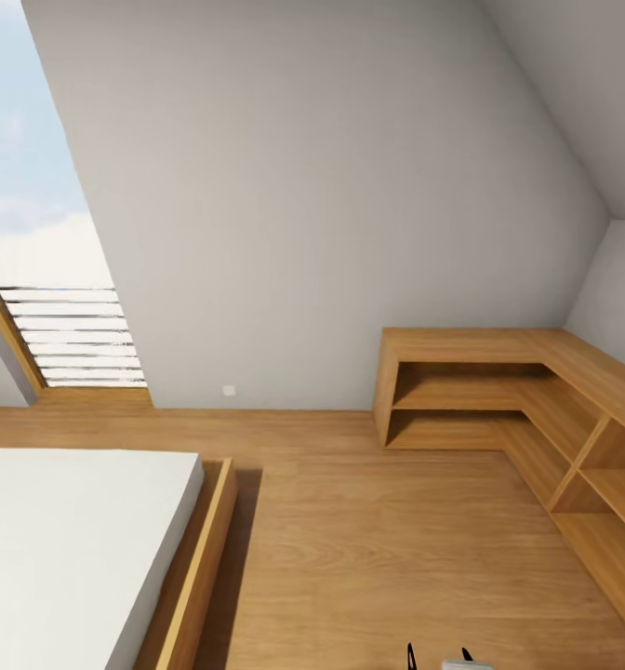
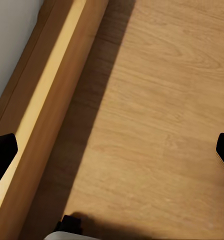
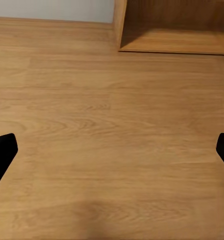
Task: In the bedroom, organize the workspace by keeping the computer under the desk, ensuring the monitor is on the desk, placing the keyboard on the desk next to the monitor, placing the mouse on the desk next to the keyboard, moving the folder from the swivel chair onto the desk next to the mouse, stacking the notebook on top of the folder with the pen on top of the notebook, and positioning the swivel chair next to the desk.
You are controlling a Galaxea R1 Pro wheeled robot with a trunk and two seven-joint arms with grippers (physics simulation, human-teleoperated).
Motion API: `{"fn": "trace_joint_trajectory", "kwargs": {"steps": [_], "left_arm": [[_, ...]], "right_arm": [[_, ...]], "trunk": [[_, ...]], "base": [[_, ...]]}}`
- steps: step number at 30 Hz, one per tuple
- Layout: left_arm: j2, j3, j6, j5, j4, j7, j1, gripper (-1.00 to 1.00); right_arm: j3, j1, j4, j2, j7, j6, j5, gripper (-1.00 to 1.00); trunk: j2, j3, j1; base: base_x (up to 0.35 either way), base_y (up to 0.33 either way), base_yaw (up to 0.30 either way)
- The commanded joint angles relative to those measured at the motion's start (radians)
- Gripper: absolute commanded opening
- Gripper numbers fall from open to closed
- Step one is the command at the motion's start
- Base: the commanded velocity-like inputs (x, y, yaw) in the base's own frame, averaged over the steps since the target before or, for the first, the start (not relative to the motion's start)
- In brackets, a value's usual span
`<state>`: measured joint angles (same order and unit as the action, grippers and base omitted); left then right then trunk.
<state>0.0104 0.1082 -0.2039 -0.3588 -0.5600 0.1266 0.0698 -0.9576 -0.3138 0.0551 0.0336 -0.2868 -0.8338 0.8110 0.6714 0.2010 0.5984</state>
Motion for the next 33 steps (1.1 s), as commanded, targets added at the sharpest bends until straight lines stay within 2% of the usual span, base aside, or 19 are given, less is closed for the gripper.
{"fn": "trace_joint_trajectory", "kwargs": {"steps": [1,26,33], "left_arm": [[-0.001,0.008,-0.005,-0.009,0.000,0.008,0.001,1.00],[0.000,0.011,-0.005,-0.008,0.034,0.007,0.001,1.00],[0.000,0.011,-0.005,-0.008,0.034,0.007,0.001,1.00]], "right_arm": [[-0.009,-0.001,0.000,0.000,-0.009,-0.001,0.001,1.00],[-0.006,-0.001,0.000,-0.003,-0.009,-0.002,0.001,1.00],[-0.006,-0.001,0.000,-0.003,-0.009,-0.002,0.001,1.00]], "trunk": [[0.001,0.001,0.001],[0.001,0.001,0.001],[0.001,0.000,0.001]], "base": [[0.321,0.000,0.000],[0.321,0.000,-0.001],[0.321,0.000,-0.092]]}}
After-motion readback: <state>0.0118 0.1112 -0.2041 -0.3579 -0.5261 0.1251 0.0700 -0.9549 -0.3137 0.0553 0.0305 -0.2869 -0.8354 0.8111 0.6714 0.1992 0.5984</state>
